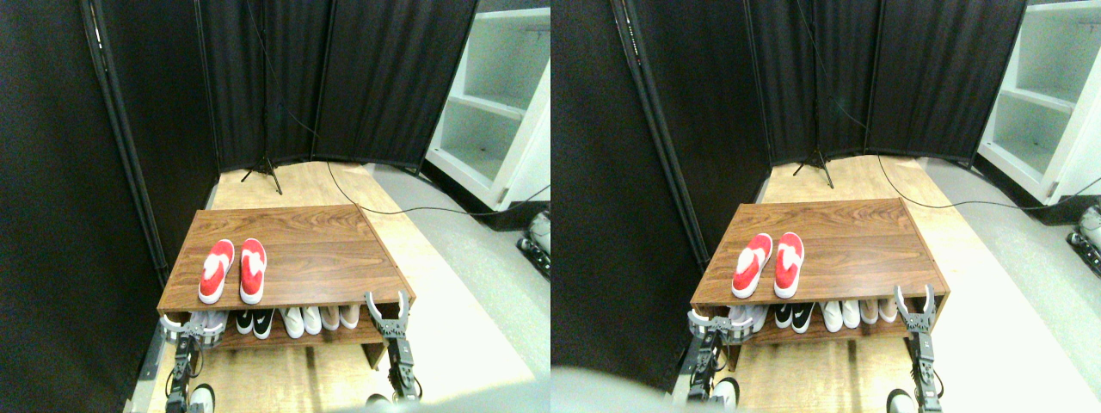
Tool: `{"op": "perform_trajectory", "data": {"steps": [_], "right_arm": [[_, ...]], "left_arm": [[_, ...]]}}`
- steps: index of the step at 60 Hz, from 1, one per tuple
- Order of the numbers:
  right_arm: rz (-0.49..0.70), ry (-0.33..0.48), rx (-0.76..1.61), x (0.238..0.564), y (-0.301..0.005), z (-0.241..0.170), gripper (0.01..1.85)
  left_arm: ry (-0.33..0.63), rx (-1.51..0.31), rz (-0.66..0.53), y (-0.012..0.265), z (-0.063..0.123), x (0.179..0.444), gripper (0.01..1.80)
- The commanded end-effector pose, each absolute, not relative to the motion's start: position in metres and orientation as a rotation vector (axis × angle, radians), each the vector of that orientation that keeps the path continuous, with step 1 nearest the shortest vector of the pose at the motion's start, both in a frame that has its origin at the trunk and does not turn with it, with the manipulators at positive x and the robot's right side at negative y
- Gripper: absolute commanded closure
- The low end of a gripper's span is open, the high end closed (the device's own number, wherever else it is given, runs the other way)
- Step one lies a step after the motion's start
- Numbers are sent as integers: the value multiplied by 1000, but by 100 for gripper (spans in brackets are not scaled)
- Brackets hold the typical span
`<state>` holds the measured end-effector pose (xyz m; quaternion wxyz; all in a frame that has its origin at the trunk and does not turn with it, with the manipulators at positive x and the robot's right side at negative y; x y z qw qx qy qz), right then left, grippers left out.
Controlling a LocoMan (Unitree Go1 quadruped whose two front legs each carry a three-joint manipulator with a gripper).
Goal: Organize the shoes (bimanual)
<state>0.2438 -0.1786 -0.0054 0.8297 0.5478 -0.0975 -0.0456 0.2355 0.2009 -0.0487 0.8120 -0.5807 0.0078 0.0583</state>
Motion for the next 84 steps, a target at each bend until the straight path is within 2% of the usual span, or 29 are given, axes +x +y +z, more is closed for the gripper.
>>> {"op": "perform_trajectory", "data": {"steps": [1, 5, 11, 17, 19, 22, 26, 27, 32, 35, 45, 58, 71, 84], "right_arm": [[-66, -242, 1184, 246, -177, 3, 139], [-64, -243, 1180, 246, -177, 3, 140], [-56, -246, 1176, 246, -178, 3, 140], [-56, -248, 1181, 246, -178, 2, 140], [-58, -249, 1185, 245, -178, 2, 140], [-62, -250, 1191, 245, -178, 2, 140], [-60, -249, 1189, 245, -178, 2, 140], [-60, -249, 1189, 245, -178, 2, 140], [-59, -251, 1189, 244, -177, 2, 140], [-57, -250, 1196, 243, -177, 3, 139], [-54, -251, 1202, 241, -178, 3, 141], [-46, -254, 1202, 240, -179, 4, 140], [-52, -260, 1196, 241, -180, 3, 142], [-60, -263, 1195, 242, -180, 4, 144]], "left_arm": [[-77, -1195, 85, 209, -25, 228, 51], [-115, -1139, 96, 219, -14, 221, 67], [-137, -1069, 98, 232, -4, 219, 80], [-173, -1004, 96, 243, 4, 223, 113], [-184, -985, 102, 245, 4, 227, 120], [-189, -959, 109, 247, 4, 231, 122], [-220, -947, 137, 250, 3, 243, 148], [-220, -947, 137, 250, 3, 243, 148], [-252, -941, 135, 257, -1, 260, 174], [-263, -934, 136, 260, -4, 268, 180], [-230, -873, 125, 269, -18, 303, 180], [-153, -810, 125, 268, -34, 334, 180], [-119, -790, 177, 260, -44, 346, 180], [-100, -822, 141, 245, -45, 346, 180]]}}
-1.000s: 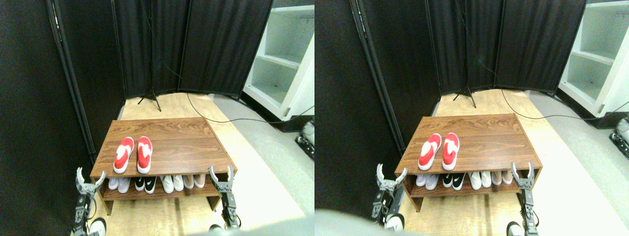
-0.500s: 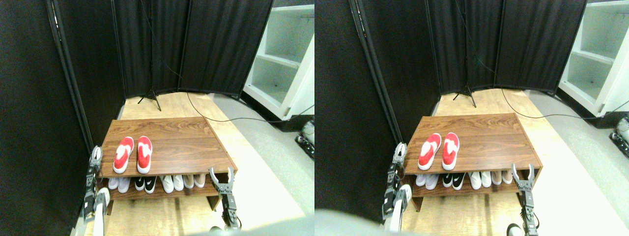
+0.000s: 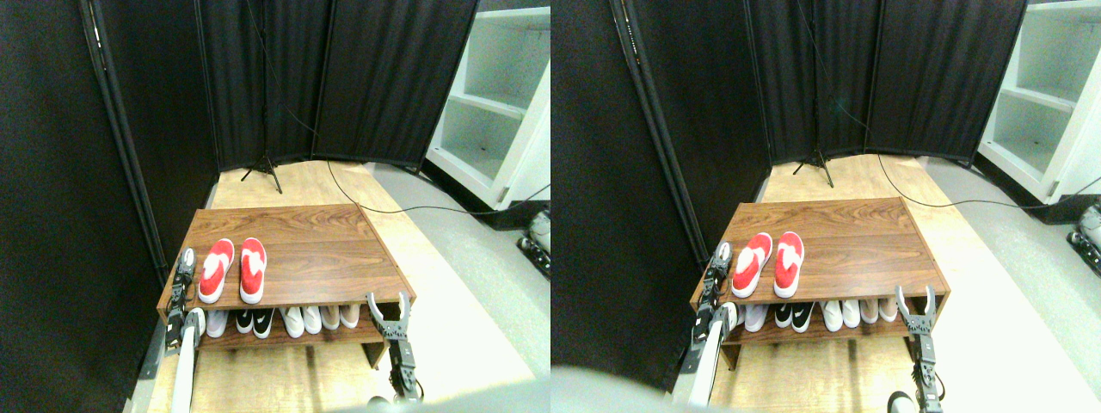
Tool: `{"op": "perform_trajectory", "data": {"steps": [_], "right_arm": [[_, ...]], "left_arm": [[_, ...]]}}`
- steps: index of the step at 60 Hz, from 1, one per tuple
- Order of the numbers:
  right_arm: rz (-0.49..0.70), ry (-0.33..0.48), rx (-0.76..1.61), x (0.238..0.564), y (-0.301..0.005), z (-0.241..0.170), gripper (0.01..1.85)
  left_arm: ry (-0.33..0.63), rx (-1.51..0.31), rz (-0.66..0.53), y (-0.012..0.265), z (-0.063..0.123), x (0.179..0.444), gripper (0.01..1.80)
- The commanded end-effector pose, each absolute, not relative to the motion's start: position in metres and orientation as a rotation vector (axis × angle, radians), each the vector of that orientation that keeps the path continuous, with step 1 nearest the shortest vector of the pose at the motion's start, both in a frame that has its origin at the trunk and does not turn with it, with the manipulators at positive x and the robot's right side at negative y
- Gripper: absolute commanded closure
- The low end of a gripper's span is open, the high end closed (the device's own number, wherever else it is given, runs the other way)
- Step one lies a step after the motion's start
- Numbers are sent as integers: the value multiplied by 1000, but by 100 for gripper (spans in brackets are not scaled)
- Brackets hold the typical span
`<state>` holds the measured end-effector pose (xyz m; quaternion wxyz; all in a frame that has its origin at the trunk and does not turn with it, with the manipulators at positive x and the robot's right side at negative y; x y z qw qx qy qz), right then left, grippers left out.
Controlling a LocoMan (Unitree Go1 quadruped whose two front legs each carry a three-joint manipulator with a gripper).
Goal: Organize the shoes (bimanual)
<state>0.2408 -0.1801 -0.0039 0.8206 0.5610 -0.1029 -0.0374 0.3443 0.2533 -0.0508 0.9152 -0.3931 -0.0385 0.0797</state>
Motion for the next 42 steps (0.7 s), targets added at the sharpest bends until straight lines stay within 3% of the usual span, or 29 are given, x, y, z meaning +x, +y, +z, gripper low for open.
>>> {"op": "perform_trajectory", "data": {"steps": [1, 27, 42], "right_arm": [[-61, -263, 1192, 242, -180, 4, 144], [-61, -264, 1205, 243, -179, 4, 142], [-60, -265, 1206, 242, -181, 3, 143]], "left_arm": [[-99, -829, 139, 244, -45, 346, 180], [-37, -952, 94, 207, -31, 340, 180], [-10, -922, 112, 191, -27, 338, 180]]}}
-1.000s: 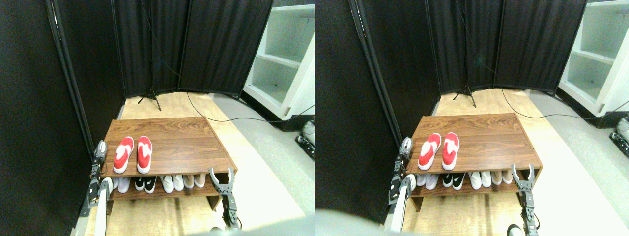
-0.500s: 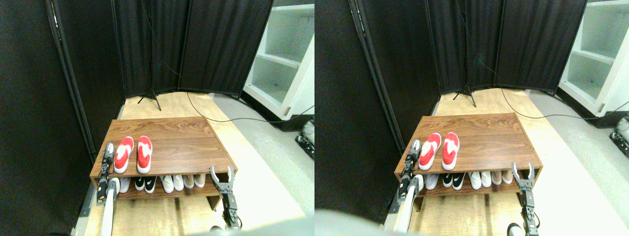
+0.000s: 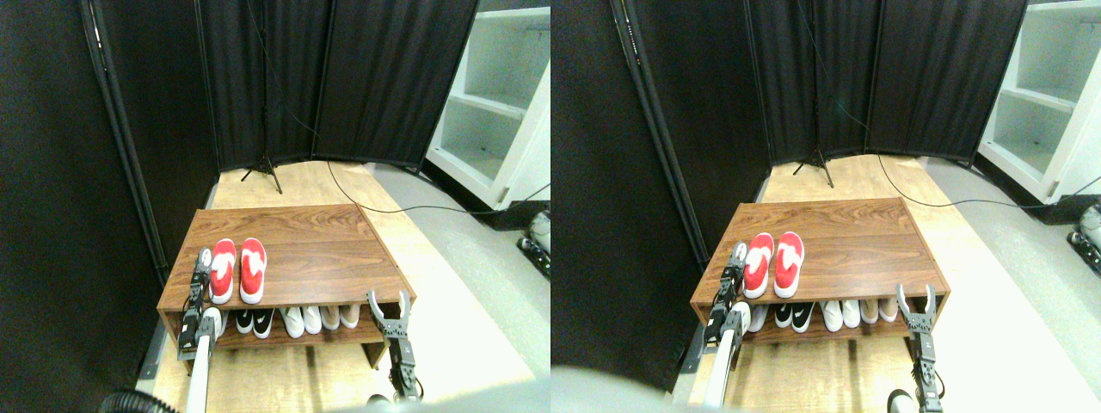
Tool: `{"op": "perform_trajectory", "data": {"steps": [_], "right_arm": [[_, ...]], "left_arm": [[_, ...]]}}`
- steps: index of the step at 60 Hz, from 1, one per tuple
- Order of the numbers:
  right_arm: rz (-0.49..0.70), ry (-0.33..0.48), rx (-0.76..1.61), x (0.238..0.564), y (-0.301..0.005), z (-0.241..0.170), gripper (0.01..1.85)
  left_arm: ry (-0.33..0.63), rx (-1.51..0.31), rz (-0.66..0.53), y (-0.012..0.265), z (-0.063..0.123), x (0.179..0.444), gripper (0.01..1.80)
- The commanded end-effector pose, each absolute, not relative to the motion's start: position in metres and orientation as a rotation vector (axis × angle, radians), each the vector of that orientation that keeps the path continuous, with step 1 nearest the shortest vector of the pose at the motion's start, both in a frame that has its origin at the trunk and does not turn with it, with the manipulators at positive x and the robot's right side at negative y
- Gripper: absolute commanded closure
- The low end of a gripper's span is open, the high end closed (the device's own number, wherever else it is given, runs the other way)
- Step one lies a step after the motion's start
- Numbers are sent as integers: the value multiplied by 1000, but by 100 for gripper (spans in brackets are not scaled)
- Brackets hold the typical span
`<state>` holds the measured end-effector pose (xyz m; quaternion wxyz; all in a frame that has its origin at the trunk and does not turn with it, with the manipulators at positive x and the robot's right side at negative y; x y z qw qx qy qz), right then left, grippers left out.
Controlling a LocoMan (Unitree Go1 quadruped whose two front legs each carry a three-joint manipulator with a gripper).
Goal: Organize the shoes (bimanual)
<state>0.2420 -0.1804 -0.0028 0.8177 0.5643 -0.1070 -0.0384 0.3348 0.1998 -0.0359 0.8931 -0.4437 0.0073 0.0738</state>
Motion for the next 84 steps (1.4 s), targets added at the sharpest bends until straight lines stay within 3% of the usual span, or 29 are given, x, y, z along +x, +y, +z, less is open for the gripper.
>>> {"op": "perform_trajectory", "data": {"steps": [1, 36, 42, 56, 65, 76, 84], "right_arm": [[-61, -265, 1204, 241, -181, 3, 143], [-69, -285, 1208, 233, -185, 7, 143], [-76, -281, 1195, 232, -186, 5, 141], [-82, -279, 1190, 231, -190, 1, 140], [-75, -276, 1200, 231, -192, 0, 142], [-65, -278, 1195, 233, -192, -2, 142], [-61, -277, 1230, 234, -191, -2, 141]], "left_arm": [[-8, -925, 114, 190, -27, 338, 180], [-1, -897, 133, 178, -37, 335, 180], [-28, -882, 114, 188, -35, 335, 180], [-112, -781, 54, 241, -24, 336, 180], [-147, -812, 50, 267, -16, 325, 180], [-167, -811, 60, 270, -6, 308, 180], [-140, -842, -5, 266, 3, 290, 180]]}}
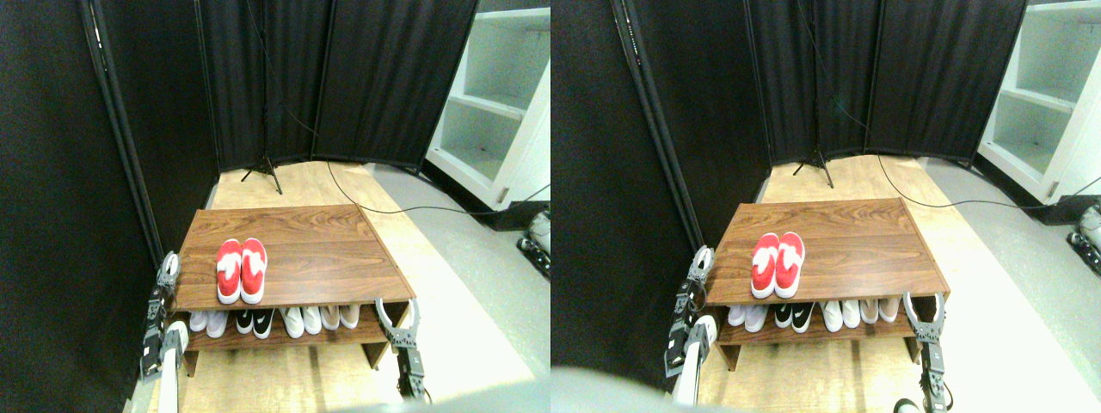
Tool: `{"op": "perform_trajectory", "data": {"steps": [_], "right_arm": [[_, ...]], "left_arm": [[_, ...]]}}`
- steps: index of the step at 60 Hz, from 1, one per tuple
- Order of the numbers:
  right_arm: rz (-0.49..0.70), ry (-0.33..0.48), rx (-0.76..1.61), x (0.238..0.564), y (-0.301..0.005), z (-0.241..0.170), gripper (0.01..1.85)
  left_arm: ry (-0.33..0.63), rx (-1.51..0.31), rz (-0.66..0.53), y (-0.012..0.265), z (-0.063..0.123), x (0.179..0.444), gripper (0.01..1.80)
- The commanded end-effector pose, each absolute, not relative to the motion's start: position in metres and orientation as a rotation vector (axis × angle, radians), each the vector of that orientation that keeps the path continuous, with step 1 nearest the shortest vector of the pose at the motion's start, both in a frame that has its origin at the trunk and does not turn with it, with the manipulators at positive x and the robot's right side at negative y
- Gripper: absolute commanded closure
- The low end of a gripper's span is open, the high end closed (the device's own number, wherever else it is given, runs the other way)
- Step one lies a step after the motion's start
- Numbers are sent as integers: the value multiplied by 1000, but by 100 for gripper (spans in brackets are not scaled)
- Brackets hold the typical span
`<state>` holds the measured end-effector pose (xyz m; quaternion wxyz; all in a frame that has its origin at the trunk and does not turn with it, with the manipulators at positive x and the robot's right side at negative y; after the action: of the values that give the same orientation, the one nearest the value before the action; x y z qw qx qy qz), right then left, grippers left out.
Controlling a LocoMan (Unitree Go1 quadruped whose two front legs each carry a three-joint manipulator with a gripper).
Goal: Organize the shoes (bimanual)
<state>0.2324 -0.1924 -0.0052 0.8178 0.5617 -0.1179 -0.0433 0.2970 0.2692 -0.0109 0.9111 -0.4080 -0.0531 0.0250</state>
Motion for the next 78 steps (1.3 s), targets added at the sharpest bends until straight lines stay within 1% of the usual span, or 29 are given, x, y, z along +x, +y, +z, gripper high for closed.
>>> {"op": "perform_trajectory", "data": {"steps": [1, 5, 6, 9, 19, 22, 30, 40, 45, 51, 58, 63, 78], "right_arm": [[-61, -276, 1229, 234, -191, -2, 141], [-60, -274, 1234, 234, -191, -2, 141], [-58, -274, 1228, 234, -191, -2, 141], [-61, -273, 1238, 235, -190, -2, 140], [-71, -272, 1268, 234, -189, -2, 141], [-72, -270, 1275, 234, -189, -3, 140], [-67, -275, 1255, 235, -187, -3, 139], [-78, -278, 1262, 235, -185, -3, 140], [-78, -281, 1242, 235, -185, -3, 139], [-81, -278, 1250, 235, -184, -3, 139], [-98, -278, 1258, 235, -184, -2, 138], [-85, -280, 1239, 235, -185, -2, 138], [-77, -273, 1241, 236, -185, -2, 142]], "left_arm": [[-140, -851, -5, 265, 4, 287, 180], [-139, -860, -5, 262, 5, 282, 180], [-135, -869, -15, 258, 7, 275, 180], [-136, -861, -21, 252, 8, 265, 180], [-119, -893, -53, 241, 8, 244, 180], [-116, -904, -48, 234, 9, 234, 180], [-130, -920, -30, 223, 7, 220, 180], [-126, -952, 10, 211, 1, 208, 180], [-123, -956, 8, 208, -1, 207, 180], [-109, -963, -5, 207, -6, 213, 180], [-106, -967, 6, 207, -7, 215, 180], [-96, -955, -3, 210, -7, 217, 180], [-124, -974, 21, 211, -6, 219, 180]]}}
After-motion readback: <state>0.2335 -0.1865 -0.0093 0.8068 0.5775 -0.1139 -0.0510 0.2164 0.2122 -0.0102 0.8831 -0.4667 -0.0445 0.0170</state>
